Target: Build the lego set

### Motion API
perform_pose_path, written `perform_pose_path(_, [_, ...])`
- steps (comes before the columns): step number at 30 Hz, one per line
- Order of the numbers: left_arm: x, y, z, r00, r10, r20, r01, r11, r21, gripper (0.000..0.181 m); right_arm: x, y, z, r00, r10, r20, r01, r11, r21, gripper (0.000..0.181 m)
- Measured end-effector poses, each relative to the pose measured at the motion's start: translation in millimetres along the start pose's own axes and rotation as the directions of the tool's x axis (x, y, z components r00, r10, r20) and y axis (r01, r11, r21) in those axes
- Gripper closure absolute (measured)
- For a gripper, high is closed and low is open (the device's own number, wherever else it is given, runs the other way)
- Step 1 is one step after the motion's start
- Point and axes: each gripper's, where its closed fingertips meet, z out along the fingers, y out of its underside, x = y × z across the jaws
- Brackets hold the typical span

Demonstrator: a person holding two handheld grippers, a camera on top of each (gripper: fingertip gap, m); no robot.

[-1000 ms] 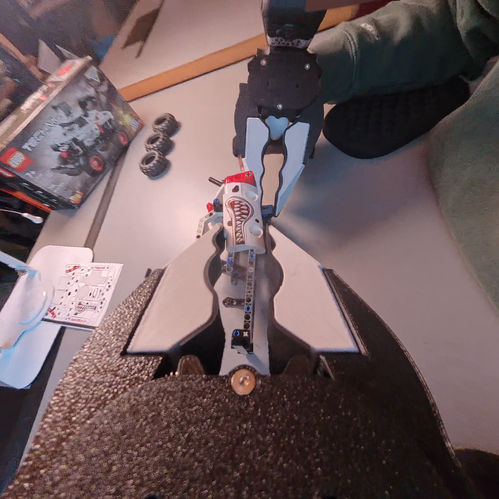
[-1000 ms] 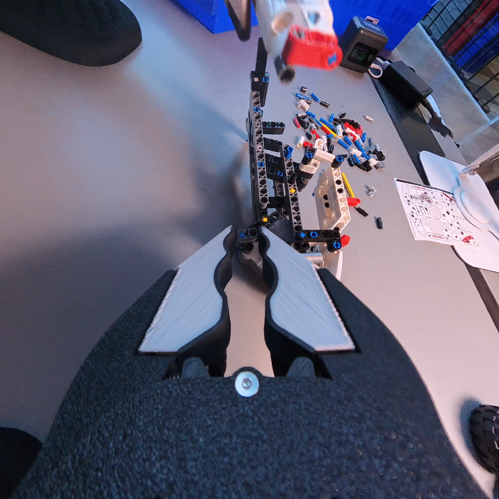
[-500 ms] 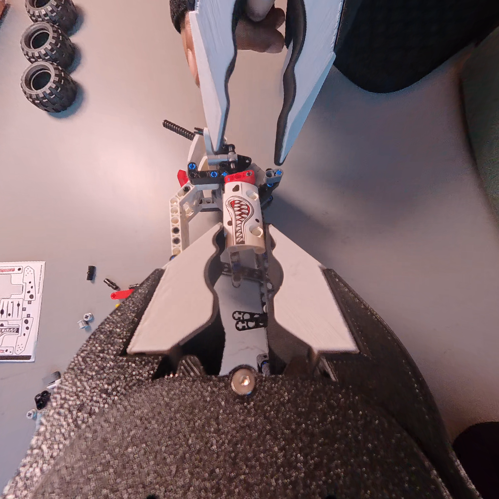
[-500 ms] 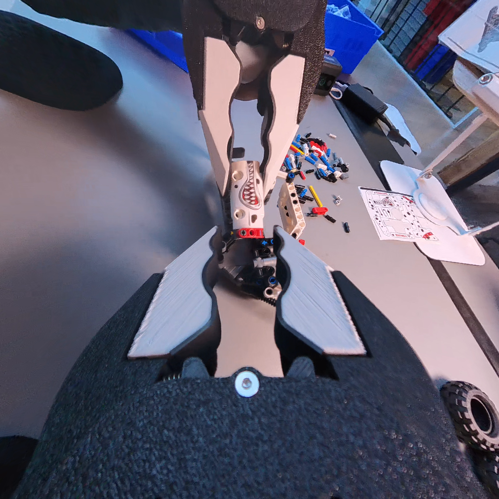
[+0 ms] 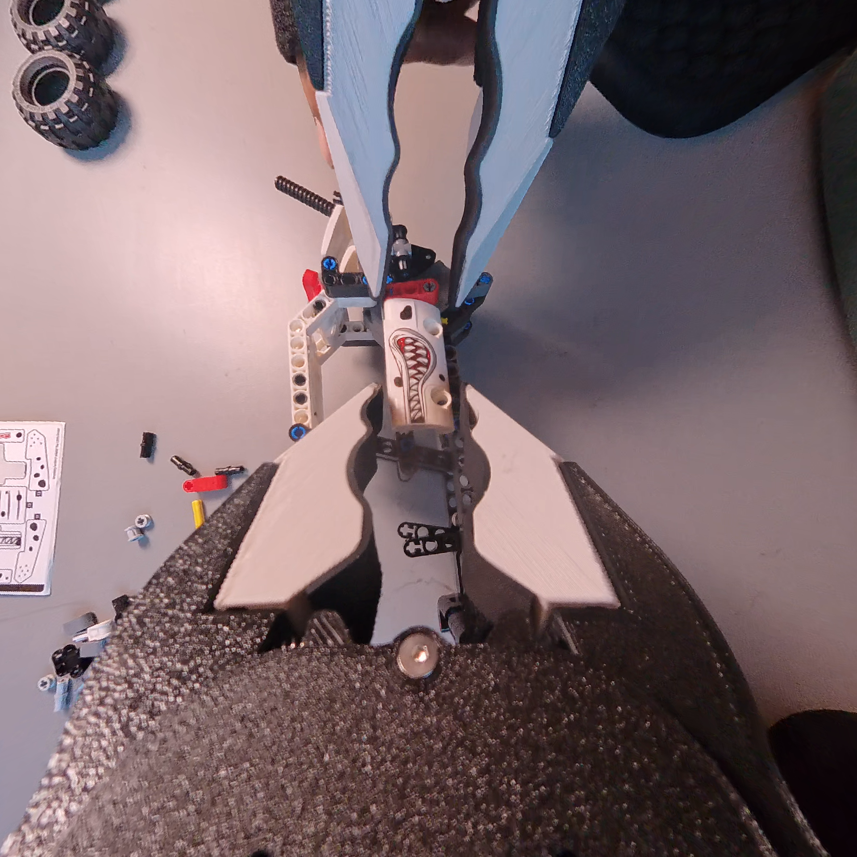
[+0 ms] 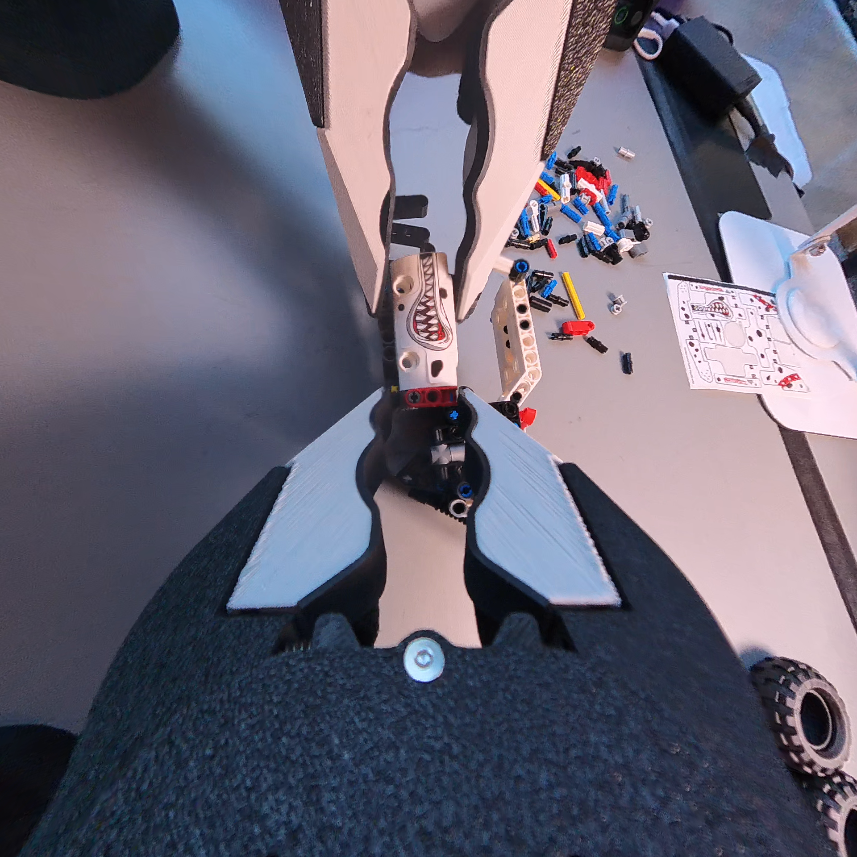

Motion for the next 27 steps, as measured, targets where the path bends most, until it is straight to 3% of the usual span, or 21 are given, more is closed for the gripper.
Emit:
perform_pose_path(12, [-4, 1, -14, 0.996, -0.067, 0.061, 0.065, 0.997, 0.033, 0.149, 4, 1, 5, 0.995, -0.047, 0.085, 0.054, 0.994, -0.094, 0.152])
perform_pose_path(27, [-6, 0, -19, 0.993, -0.081, 0.087, 0.073, 0.993, 0.091, 0.153, 3, -2, 5, 0.991, -0.131, 0.022, 0.132, 0.987, -0.086, 0.162])
